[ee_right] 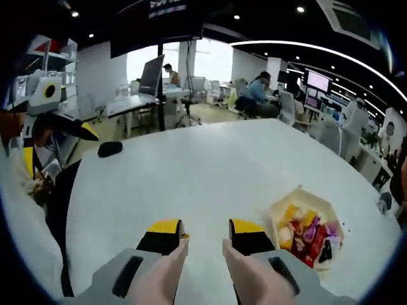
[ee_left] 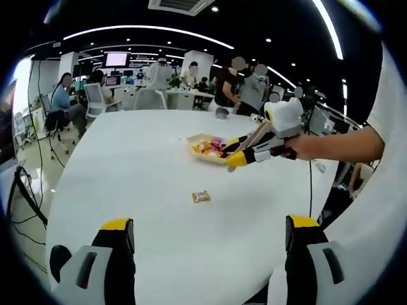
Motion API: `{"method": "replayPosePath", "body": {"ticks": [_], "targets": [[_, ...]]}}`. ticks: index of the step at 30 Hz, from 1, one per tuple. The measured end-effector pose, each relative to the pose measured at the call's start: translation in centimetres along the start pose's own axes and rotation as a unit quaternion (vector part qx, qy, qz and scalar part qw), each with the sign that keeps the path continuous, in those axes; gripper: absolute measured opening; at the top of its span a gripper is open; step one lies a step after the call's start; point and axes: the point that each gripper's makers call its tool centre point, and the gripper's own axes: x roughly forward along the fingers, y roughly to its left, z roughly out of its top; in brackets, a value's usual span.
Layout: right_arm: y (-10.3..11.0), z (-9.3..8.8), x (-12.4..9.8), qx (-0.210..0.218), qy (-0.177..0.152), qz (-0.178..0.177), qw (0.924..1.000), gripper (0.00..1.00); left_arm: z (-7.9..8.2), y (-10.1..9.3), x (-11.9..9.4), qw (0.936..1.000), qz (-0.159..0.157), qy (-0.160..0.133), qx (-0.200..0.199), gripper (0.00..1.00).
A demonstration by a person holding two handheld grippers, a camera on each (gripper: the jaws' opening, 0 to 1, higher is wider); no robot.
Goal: Place the target food into the container with the food tongs after gripping and lifting it, then release it inside without dropping or visibly crushing the food.
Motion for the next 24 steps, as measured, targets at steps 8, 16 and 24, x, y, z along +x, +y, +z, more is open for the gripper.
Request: {"method": "replayPosePath", "body": {"ticks": [8, 16, 24], "targets": [[-0.6, -0.6, 1.6, 0.0, 0.008, 0.015, 0.9999, 0.29, 0.7, 0.2, 0.2, 0.9999, 0.009, -0.003, -0.009, 0.99], [-1.1, -0.9, 3.8, -0.001, 0.015, 0.029, 0.9995, 0.29, 1.1, 1.6, 0.6, 0.9997, 0.023, 0.002, -0.01, 0.99], [0.1, -1.8, 5.5, -0.041, 0.031, 0.063, 0.9967, 0.29, 2.0, 2.9, 1.0, 0.9997, 0.025, 0.0, -0.006, 0.99]]}}
